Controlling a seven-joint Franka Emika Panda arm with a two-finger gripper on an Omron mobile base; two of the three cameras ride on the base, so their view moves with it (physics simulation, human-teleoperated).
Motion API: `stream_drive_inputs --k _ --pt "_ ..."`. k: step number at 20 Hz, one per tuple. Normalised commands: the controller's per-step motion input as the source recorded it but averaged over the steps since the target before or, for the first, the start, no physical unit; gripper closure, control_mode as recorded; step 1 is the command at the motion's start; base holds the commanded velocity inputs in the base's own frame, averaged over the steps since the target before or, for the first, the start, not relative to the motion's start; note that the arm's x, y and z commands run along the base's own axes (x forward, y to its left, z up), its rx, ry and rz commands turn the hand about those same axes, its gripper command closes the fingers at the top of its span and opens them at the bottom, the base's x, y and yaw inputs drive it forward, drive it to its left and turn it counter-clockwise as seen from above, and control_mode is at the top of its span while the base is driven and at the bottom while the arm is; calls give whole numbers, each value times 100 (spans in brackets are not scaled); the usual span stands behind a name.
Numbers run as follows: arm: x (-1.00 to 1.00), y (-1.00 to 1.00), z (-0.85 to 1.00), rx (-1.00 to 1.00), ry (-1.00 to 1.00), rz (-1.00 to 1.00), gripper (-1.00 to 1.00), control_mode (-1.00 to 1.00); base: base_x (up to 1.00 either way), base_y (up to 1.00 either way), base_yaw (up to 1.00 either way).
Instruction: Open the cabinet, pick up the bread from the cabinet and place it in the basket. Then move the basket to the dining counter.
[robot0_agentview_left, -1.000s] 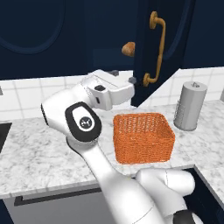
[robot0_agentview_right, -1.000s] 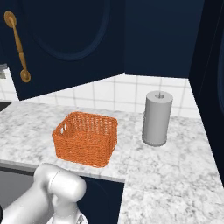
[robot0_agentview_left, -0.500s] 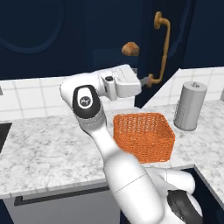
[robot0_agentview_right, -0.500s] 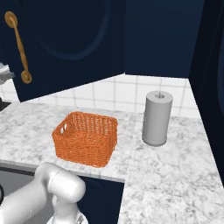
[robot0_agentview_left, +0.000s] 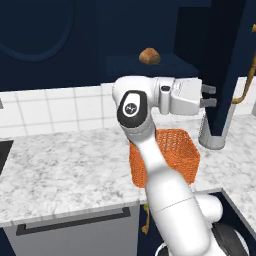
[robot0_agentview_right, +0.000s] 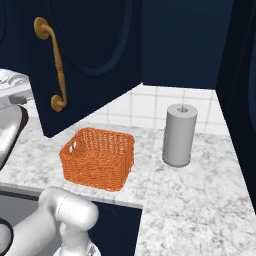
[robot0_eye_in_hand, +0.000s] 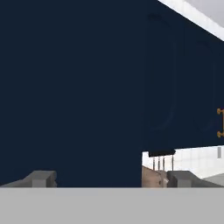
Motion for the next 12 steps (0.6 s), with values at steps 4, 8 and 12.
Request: stream_drive_inputs --k 4,8,12 --pt "-52 -98 0 4 0 -28 -100 -100 0 0 0" --pt "-23 -86 0 2 0 -12 -100 -100 0 0 0" --pt "0 -76 0 6 -2 7 -100 -100 0 0 0"
